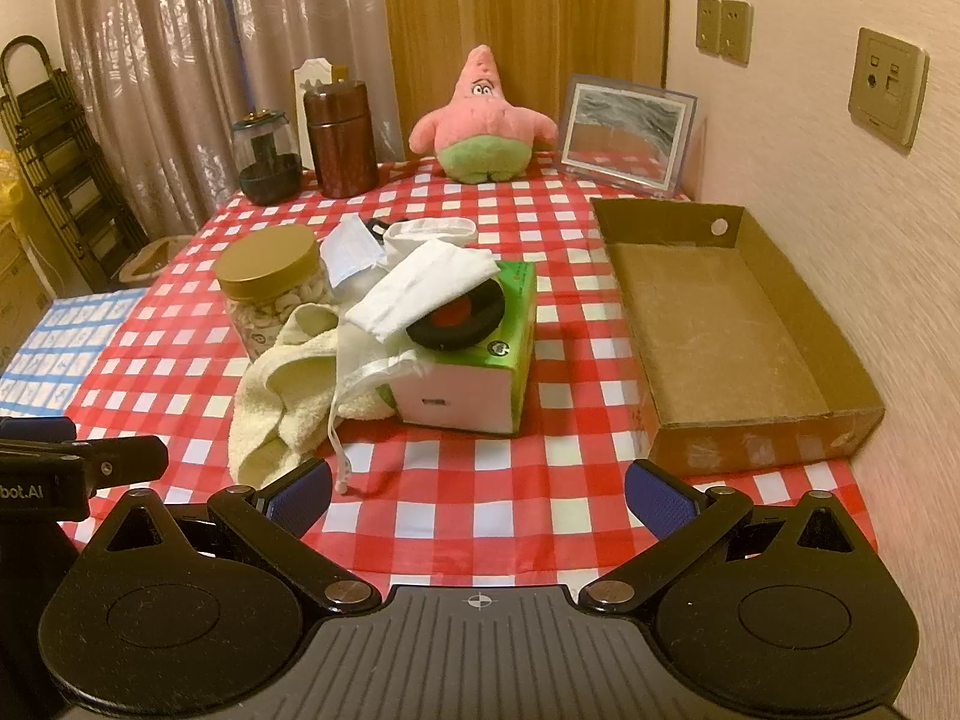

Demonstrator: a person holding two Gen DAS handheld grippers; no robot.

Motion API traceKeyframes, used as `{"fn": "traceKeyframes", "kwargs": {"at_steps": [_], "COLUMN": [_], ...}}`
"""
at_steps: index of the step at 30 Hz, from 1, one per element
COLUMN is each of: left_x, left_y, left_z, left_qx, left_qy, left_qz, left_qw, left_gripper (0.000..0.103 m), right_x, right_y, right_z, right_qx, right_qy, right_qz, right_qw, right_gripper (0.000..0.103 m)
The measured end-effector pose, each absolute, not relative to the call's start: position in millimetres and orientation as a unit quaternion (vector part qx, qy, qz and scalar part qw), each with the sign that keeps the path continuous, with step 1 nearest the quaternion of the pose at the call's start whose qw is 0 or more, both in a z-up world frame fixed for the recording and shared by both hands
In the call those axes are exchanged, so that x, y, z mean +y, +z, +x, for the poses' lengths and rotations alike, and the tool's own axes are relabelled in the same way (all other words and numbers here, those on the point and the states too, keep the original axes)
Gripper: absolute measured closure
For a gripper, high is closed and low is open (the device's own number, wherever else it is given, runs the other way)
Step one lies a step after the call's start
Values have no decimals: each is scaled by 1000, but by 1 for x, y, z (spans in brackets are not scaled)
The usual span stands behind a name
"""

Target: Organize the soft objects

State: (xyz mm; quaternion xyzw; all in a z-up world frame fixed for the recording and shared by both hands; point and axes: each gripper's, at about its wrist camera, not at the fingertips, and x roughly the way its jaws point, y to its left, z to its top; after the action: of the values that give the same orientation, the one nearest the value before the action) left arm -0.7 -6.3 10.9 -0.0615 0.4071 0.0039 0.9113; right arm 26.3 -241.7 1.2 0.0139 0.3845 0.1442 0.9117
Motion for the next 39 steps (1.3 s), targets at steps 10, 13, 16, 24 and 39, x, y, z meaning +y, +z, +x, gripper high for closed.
{"fn": "traceKeyframes", "kwargs": {"at_steps": [10, 13, 16, 24, 39], "left_x": [-6, -6, -5, 6, 35], "left_y": [10, 10, 10, -1, -28], "left_z": [-1, -1, 0, 14, 73], "left_qx": [407, 407, 407, 415, 412], "left_qy": [4, 4, 2, -4, -32], "left_qz": [-61, -61, -65, -62, -59], "left_qw": [911, 911, 911, 908, 909], "left_gripper": [5, 5, 5, 6, 6], "right_x": [-242, -242, -242, -242, -215], "right_y": [0, 0, 1, -2, -12], "right_z": [26, 26, 27, 40, 122], "right_qx": [385, 384, 384, 369, 344], "right_qy": [144, 144, 145, 152, 194], "right_qz": [14, 13, 11, -12, -26], "right_qw": [912, 912, 912, 917, 918], "right_gripper": [0, 0, 0, 0, 1]}}
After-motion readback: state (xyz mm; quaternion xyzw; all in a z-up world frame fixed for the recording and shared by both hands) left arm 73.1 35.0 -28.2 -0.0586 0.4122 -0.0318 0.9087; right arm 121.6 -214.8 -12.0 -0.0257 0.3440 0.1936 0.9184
